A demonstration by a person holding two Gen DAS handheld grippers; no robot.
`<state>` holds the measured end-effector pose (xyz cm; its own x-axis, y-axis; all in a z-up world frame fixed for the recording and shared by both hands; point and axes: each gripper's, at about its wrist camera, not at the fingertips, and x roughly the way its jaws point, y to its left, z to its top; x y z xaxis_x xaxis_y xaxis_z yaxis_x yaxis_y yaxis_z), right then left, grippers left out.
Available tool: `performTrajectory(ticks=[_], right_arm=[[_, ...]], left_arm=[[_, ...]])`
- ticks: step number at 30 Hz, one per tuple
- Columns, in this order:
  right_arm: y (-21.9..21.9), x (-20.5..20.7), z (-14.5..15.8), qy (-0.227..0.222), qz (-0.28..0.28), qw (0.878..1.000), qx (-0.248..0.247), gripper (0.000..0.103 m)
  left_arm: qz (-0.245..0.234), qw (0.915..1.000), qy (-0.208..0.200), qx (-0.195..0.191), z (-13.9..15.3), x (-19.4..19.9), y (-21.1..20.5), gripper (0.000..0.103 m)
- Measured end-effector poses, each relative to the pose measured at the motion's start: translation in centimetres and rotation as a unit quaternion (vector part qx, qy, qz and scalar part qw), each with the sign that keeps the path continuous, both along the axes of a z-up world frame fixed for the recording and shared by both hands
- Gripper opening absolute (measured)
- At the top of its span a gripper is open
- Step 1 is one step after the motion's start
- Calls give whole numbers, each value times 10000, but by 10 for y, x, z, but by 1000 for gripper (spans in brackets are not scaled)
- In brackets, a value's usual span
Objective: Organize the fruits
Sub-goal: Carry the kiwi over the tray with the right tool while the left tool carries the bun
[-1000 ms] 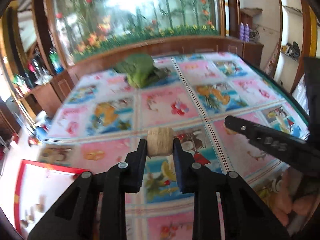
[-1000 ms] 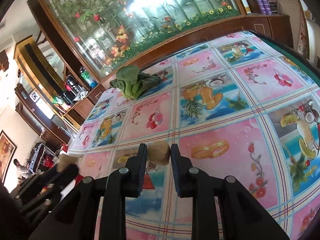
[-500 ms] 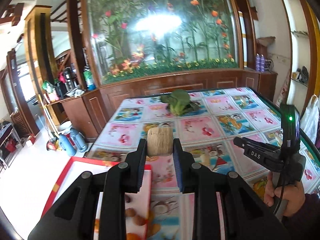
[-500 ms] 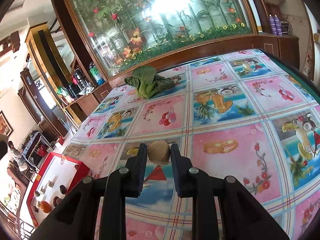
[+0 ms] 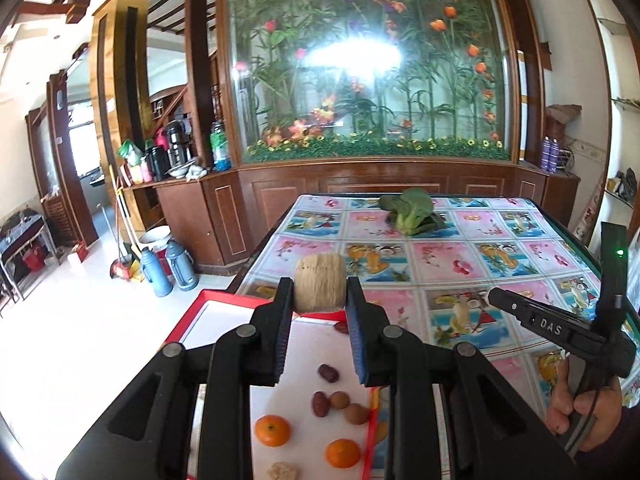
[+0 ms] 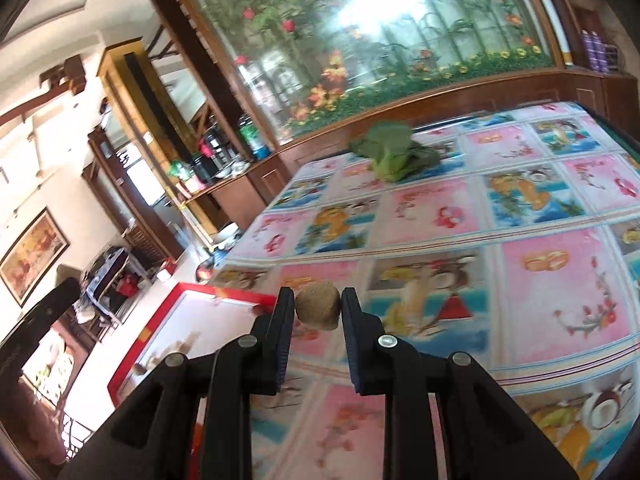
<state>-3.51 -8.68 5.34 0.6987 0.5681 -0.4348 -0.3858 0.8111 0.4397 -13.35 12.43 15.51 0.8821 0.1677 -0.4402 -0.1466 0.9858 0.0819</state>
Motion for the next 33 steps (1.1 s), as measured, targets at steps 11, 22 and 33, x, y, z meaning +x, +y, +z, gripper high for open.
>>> performTrajectory(ticks=[11,22,33], right_arm=[[81,-41,20,-449,997,9935,-314,22],[127,-64,1,-420,1636,9832,-689,23],[139,-70,-16,-307,1786,9797,-852,22]], left_arm=[[321,9992,84,-228,-16,-9,39,28],[538,9974,278,-387,-38,-16,69,28],[661,9952,543,-478,-59,-14,87,28]])
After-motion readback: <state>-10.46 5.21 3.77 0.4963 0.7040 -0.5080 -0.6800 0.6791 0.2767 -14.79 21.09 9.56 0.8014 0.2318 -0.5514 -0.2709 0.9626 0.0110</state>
